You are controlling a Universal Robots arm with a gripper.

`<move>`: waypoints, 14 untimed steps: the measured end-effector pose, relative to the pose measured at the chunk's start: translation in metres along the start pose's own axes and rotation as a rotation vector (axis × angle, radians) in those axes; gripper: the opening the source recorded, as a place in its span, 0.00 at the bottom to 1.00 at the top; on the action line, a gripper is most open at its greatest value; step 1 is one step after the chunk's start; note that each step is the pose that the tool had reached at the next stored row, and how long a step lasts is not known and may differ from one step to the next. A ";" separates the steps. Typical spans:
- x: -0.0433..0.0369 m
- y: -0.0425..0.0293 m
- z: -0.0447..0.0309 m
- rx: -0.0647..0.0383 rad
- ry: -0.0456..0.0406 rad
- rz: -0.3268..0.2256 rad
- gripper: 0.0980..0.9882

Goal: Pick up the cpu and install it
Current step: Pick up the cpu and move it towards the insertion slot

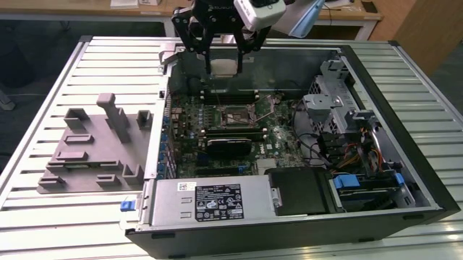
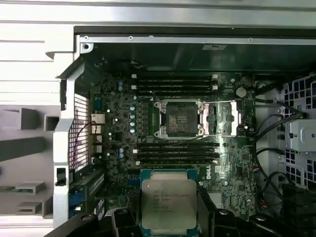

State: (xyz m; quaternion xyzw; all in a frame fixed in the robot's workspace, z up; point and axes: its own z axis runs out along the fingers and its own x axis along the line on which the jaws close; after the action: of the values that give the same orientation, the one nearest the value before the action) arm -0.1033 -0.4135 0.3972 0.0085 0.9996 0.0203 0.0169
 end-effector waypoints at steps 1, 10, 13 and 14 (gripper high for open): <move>-0.0015 0.0000 0.0011 0.000 0.0001 0.000 0.50; -0.0129 0.0000 0.0145 0.001 0.0010 0.000 0.50; -0.0150 0.0000 0.0194 0.001 0.0010 0.000 0.50; -0.0155 0.0000 0.0211 0.001 0.0011 0.000 0.50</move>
State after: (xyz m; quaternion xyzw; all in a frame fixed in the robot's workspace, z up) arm -0.0871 -0.4129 0.3767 0.0085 0.9996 0.0198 0.0163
